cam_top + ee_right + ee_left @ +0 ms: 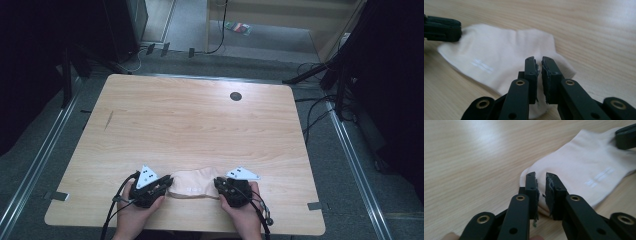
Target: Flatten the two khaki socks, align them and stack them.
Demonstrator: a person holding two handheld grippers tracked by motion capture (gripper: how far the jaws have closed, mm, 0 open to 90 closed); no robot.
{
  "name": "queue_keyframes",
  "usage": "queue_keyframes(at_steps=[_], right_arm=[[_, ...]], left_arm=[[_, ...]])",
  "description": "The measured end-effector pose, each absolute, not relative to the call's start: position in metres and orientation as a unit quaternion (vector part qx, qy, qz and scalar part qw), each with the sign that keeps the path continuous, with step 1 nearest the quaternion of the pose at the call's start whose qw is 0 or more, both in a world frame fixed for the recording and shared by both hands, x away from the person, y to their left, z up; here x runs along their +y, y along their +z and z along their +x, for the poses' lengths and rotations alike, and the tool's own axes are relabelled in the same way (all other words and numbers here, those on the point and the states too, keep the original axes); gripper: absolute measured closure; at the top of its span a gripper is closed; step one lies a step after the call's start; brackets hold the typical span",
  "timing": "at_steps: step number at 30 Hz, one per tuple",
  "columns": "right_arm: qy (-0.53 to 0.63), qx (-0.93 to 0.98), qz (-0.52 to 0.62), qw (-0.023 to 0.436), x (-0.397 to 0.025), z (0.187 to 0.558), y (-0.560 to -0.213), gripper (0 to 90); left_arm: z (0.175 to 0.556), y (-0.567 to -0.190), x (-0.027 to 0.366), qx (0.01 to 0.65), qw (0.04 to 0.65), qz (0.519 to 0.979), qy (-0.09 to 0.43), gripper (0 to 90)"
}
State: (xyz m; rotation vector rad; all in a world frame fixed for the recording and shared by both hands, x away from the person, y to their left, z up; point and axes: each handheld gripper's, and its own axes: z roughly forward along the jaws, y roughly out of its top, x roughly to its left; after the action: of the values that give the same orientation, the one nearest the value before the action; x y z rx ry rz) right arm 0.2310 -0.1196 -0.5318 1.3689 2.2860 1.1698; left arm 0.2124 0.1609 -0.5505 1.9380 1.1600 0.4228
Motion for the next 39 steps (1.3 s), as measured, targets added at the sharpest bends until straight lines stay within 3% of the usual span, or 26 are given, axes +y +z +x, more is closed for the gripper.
queue_keyframes(at_steps=[9, 11, 15, 26, 34, 39], right_arm=[[0.379, 0.782, 0.481, 0.114, -0.123, 0.232, -0.541, 85.6], [0.396, 0.774, 0.48, 0.112, -0.123, 0.229, -0.536, 86.9], [0.436, 0.766, 0.461, 0.107, -0.11, 0.221, -0.523, 90.0], [0.426, 0.803, 0.409, 0.078, -0.019, 0.224, -0.539, 90.0], [0.395, 0.834, 0.375, 0.083, -0.013, 0.215, -0.547, 90.0], [0.386, 0.848, 0.348, 0.103, -0.026, 0.193, -0.548, 90.0]], left_arm=[[0.212, -0.551, 0.16, 0.451, 0.411, 0.773, 0.177, 68.9], [0.212, -0.548, 0.165, 0.452, 0.43, 0.762, 0.172, 71.3], [0.22, -0.539, 0.174, 0.454, 0.459, 0.75, 0.145, 89.4], [0.24, -0.552, 0.168, 0.471, 0.435, 0.761, 0.103, 90.0], [0.236, -0.553, 0.16, 0.464, 0.413, 0.772, 0.137, 90.0], [0.239, -0.554, 0.164, 0.474, 0.422, 0.763, 0.12, 90.0]])
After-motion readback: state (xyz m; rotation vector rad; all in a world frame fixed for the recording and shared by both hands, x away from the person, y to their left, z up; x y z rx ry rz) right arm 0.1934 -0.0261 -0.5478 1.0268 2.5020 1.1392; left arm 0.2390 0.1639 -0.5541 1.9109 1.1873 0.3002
